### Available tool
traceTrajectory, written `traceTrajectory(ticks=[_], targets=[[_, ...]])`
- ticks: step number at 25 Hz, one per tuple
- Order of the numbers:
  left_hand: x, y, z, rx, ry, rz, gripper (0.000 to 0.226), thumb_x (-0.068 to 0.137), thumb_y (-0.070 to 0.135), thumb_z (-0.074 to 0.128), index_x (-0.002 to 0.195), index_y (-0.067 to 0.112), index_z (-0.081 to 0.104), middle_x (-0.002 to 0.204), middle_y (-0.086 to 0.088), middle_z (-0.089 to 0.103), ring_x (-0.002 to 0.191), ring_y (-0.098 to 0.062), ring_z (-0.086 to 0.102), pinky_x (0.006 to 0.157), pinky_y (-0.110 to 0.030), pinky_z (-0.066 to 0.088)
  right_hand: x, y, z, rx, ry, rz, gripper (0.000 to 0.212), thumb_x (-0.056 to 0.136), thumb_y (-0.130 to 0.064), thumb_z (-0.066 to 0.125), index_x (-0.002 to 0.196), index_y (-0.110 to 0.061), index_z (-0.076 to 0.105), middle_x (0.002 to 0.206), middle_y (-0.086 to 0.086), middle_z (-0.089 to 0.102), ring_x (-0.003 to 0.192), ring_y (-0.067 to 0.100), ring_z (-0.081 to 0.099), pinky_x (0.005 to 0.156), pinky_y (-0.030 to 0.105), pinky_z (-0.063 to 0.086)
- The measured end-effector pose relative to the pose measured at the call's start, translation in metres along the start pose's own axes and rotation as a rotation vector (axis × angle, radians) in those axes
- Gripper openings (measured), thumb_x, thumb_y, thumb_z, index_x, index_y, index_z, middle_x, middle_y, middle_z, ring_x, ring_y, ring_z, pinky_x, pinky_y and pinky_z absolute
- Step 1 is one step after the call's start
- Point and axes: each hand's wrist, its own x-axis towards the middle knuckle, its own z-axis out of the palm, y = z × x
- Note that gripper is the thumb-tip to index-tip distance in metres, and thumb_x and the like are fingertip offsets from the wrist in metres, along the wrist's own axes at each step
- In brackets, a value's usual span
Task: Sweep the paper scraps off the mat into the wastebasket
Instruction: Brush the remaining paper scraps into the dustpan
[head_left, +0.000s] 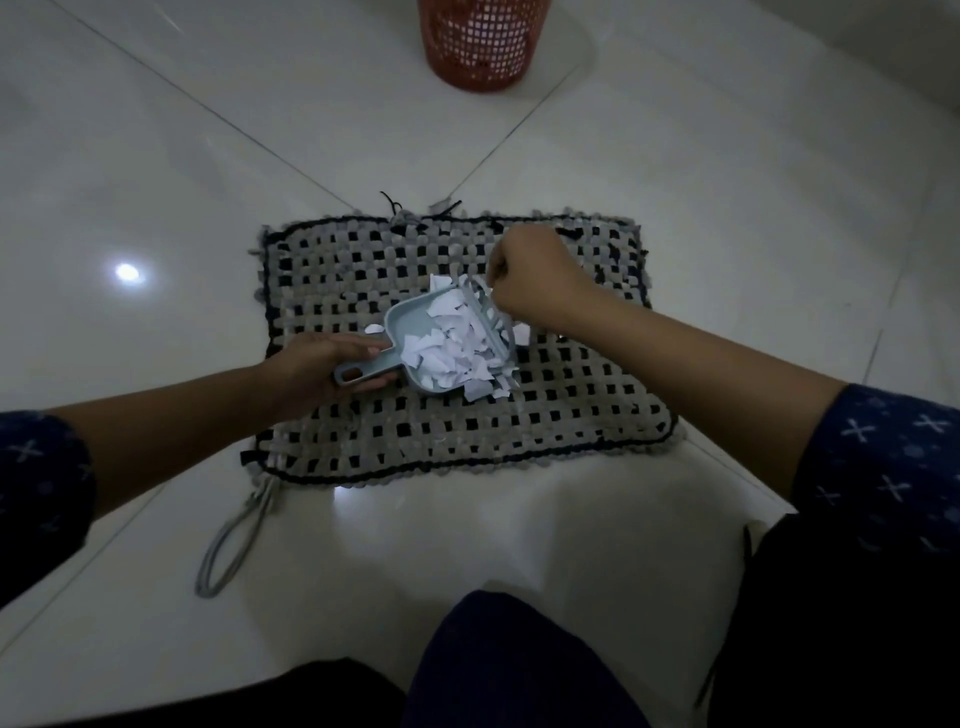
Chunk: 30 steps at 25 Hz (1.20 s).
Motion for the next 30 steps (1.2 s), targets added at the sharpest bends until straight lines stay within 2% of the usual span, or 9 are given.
traceTrajectory(ticks=[2, 4, 8, 12, 16, 22, 24, 27, 30], targets=[[-0.001, 0.003, 0.0, 0.004, -0.05, -0.019, 0.032, 0.087, 0.0, 0.052, 0.119, -0.002, 0.059, 0.126, -0.015, 0.061, 0.11, -0.026, 0.062, 0.069, -0.024, 0.057, 0.001, -0.002, -0.015, 0.014, -0.019, -0.001, 0.021, 0.081, 0.005, 0.056, 0.094, 0.008, 0.072, 0.093, 0.024, 0.072, 0.066, 0.026, 0.067, 0.054, 0.024, 0.058], [-0.001, 0.003, -0.001, 0.004, -0.096, -0.036, 0.035, 0.087, 0.001, 0.051, 0.122, -0.001, 0.057, 0.126, -0.015, 0.06, 0.111, -0.026, 0.061, 0.07, -0.024, 0.057, 0.004, 0.004, -0.033, 0.029, -0.03, 0.027, 0.018, 0.083, 0.003, 0.059, 0.096, 0.004, 0.073, 0.092, 0.018, 0.072, 0.064, 0.019, 0.065, 0.048, 0.01, 0.049], [-0.001, 0.0, -0.006, 0.03, -0.094, -0.052, 0.035, 0.086, -0.003, 0.05, 0.12, -0.002, 0.058, 0.122, -0.018, 0.062, 0.098, -0.025, 0.068, 0.068, -0.024, 0.057, 0.008, 0.05, -0.067, -0.08, 0.014, 0.124, 0.019, 0.081, 0.0, 0.067, 0.099, 0.004, 0.072, 0.097, 0.018, 0.072, 0.082, 0.024, 0.068, 0.076, 0.027, 0.055], [-0.001, -0.003, -0.011, 0.106, -0.139, -0.098, 0.034, 0.088, -0.002, 0.045, 0.119, 0.002, 0.058, 0.12, -0.016, 0.063, 0.089, -0.017, 0.071, 0.071, -0.024, 0.058, -0.003, 0.088, -0.054, -0.28, 0.067, 0.189, 0.015, 0.079, 0.004, 0.063, 0.091, 0.009, 0.073, 0.093, 0.025, 0.072, 0.084, 0.034, 0.068, 0.083, 0.04, 0.057], [-0.005, -0.002, -0.012, 0.129, -0.151, -0.102, 0.03, 0.09, -0.002, 0.041, 0.113, 0.005, 0.059, 0.118, -0.014, 0.063, 0.083, -0.014, 0.072, 0.07, -0.022, 0.058, -0.008, 0.066, -0.023, -0.184, 0.09, 0.131, 0.02, 0.08, 0.005, 0.056, 0.094, 0.011, 0.07, 0.093, 0.028, 0.071, 0.083, 0.036, 0.067, 0.082, 0.046, 0.058], [-0.005, -0.004, -0.014, 0.112, -0.142, -0.099, 0.034, 0.089, -0.003, 0.042, 0.119, 0.002, 0.058, 0.114, -0.014, 0.067, 0.089, -0.016, 0.071, 0.073, -0.024, 0.058, -0.007, 0.022, -0.014, 0.016, 0.035, 0.036, 0.021, 0.084, 0.003, 0.053, 0.092, 0.007, 0.072, 0.092, 0.025, 0.072, 0.045, 0.008, 0.042, 0.05, 0.019, 0.041], [-0.007, -0.004, -0.015, 0.103, -0.138, -0.098, 0.033, 0.089, -0.003, 0.042, 0.117, 0.003, 0.059, 0.109, -0.012, 0.071, 0.09, -0.017, 0.071, 0.074, -0.024, 0.057, 0.001, 0.027, -0.024, 0.003, 0.088, 0.053, 0.022, 0.083, 0.004, 0.054, 0.094, 0.005, 0.073, 0.095, 0.022, 0.072, 0.049, 0.009, 0.048, 0.056, 0.021, 0.046], [-0.011, -0.007, -0.021, 0.078, -0.137, -0.098, 0.038, 0.088, -0.002, 0.043, 0.124, 0.0, 0.055, 0.124, -0.018, 0.062, 0.103, -0.022, 0.066, 0.08, -0.026, 0.056, 0.012, 0.043, -0.032, -0.045, 0.163, 0.088, 0.023, 0.08, 0.006, 0.053, 0.094, 0.013, 0.069, 0.096, 0.029, 0.07, 0.08, 0.035, 0.067, 0.077, 0.037, 0.058], [-0.019, -0.012, -0.027, 0.041, -0.116, -0.097, 0.04, 0.088, -0.002, 0.044, 0.127, -0.002, 0.052, 0.126, -0.021, 0.059, 0.098, -0.022, 0.067, 0.075, -0.025, 0.058, 0.007, 0.04, -0.024, -0.136, 0.128, 0.115, 0.019, 0.078, 0.012, 0.049, 0.071, 0.003, 0.065, 0.066, 0.023, 0.06, 0.069, 0.031, 0.061, 0.058, 0.036, 0.048]])
